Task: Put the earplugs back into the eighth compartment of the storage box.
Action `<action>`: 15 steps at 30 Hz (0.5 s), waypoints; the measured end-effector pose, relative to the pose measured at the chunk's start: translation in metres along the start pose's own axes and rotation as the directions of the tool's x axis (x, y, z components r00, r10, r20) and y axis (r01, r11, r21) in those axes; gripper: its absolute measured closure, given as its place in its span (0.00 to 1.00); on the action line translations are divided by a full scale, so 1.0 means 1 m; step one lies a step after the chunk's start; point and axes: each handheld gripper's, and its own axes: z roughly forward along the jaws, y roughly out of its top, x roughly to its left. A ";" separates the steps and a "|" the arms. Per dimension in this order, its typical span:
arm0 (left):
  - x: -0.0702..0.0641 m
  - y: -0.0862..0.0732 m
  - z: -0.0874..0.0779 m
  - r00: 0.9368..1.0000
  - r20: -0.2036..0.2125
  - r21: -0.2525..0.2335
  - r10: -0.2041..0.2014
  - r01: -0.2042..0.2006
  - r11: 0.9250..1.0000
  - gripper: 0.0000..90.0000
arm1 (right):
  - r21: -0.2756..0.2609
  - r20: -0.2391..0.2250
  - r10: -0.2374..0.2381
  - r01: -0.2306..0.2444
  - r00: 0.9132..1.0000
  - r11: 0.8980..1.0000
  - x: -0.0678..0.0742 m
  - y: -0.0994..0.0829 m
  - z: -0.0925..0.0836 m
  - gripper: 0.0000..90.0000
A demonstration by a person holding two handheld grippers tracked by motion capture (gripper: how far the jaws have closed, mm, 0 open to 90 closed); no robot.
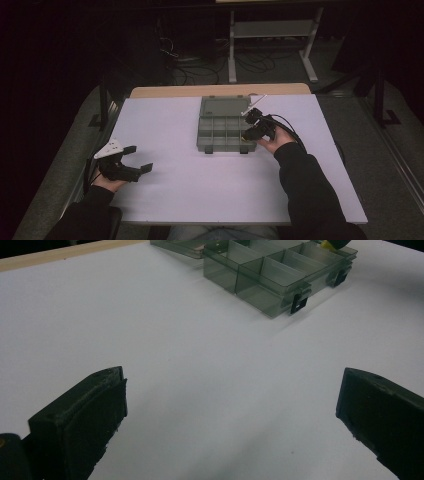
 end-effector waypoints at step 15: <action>0.000 0.000 0.000 1.000 -0.002 0.002 0.002 -0.002 1.000 0.00 | -0.121 0.000 0.038 -0.038 0.999 0.992 -0.005 -0.021 -0.024 0.19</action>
